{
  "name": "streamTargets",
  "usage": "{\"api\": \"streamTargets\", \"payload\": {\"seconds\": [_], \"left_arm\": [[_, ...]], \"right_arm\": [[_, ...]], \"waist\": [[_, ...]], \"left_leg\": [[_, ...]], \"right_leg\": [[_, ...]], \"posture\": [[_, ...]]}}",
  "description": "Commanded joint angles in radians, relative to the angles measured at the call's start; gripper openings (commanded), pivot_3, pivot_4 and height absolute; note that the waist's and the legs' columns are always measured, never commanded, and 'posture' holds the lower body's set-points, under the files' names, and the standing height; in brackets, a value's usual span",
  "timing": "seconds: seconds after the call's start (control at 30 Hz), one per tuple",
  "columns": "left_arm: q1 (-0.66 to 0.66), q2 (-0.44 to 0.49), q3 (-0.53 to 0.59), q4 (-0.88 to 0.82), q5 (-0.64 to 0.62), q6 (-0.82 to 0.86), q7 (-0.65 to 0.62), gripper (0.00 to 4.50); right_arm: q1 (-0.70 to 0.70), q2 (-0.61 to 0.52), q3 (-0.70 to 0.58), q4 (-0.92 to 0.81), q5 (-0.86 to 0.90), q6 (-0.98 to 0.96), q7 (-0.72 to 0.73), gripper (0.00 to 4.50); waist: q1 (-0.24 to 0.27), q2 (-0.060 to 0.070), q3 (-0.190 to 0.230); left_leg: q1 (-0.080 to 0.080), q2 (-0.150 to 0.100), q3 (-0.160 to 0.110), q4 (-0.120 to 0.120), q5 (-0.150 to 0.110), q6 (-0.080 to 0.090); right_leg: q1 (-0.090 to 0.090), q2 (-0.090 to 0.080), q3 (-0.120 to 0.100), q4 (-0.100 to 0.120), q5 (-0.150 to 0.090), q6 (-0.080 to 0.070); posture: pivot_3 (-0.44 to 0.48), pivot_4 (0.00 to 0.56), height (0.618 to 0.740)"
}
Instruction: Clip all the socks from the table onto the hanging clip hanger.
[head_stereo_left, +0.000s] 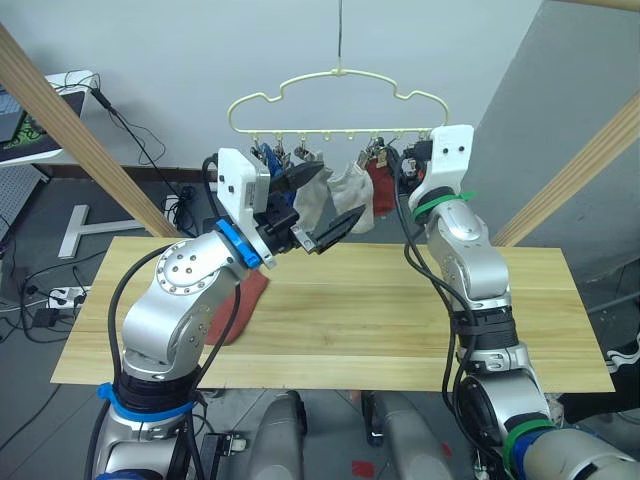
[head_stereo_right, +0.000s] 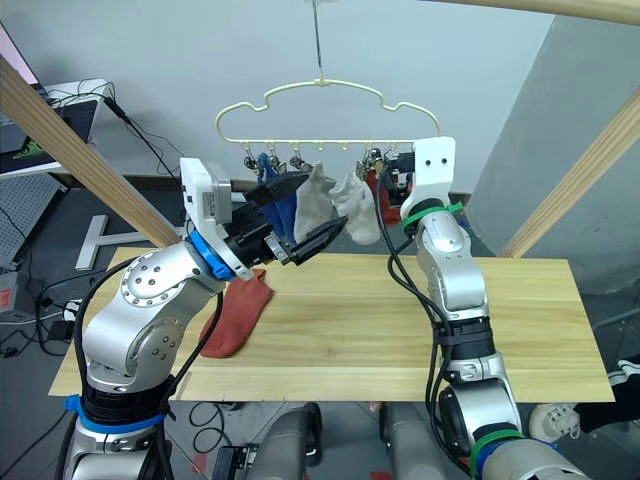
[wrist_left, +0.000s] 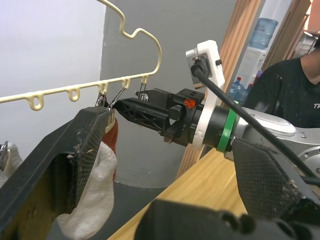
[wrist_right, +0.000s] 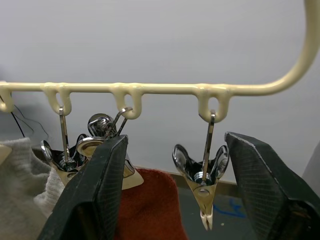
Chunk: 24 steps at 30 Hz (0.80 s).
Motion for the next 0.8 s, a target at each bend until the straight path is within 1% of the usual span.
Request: {"api": "streamTargets", "payload": {"seconds": [0.03, 0.3, 0.67, 0.73, 0.8], "left_arm": [[-0.004, 0.003, -0.003, -0.049, -0.007, -0.003, 0.006, 4.50], [-0.006, -0.003, -0.007, -0.048, -0.008, -0.007, 0.007, 4.50], [0.002, -0.004, -0.009, -0.059, -0.009, -0.006, 0.010, 4.50], [0.003, -0.003, -0.009, -0.059, -0.008, -0.006, 0.012, 4.50], [0.003, -0.003, -0.009, -0.058, -0.007, -0.007, 0.013, 4.50]], "right_arm": [[-0.023, 0.008, -0.024, -0.028, 0.031, -0.005, -0.006, 3.22], [-0.038, 0.050, -0.069, -0.028, 0.098, 0.009, -0.021, 3.22], [-0.025, 0.042, -0.079, -0.043, 0.097, 0.017, -0.035, 3.22], [-0.027, 0.038, -0.075, -0.042, 0.094, 0.015, -0.032, 2.87], [-0.029, 0.036, -0.072, -0.039, 0.090, 0.012, -0.031, 2.87]], "waist": [[0.000, 0.000, 0.000], [0.000, 0.000, 0.000], [0.000, 0.000, 0.000], [0.000, 0.000, 0.000], [0.000, 0.000, 0.000]], "left_leg": [[0.000, 0.000, 0.000, 0.000, 0.000, 0.000], [0.000, 0.000, 0.000, 0.000, 0.000, 0.000], [0.000, 0.000, 0.000, 0.000, 0.000, 0.000], [0.000, 0.000, 0.000, 0.000, 0.000, 0.000], [0.000, 0.000, 0.000, 0.000, 0.000, 0.000]], "right_leg": [[0.000, 0.000, 0.000, 0.000, 0.000, 0.000], [0.000, 0.000, 0.000, 0.000, 0.000, 0.000], [0.000, 0.000, 0.000, 0.000, 0.000, 0.000], [0.000, 0.000, 0.000, 0.000, 0.000, 0.000], [0.000, 0.000, 0.000, 0.000, 0.000, 0.000]], "posture": [[0.018, 0.332, 0.740], [0.017, 0.329, 0.740], [0.019, 0.325, 0.740], [0.019, 0.325, 0.740], [0.019, 0.316, 0.740]]}}
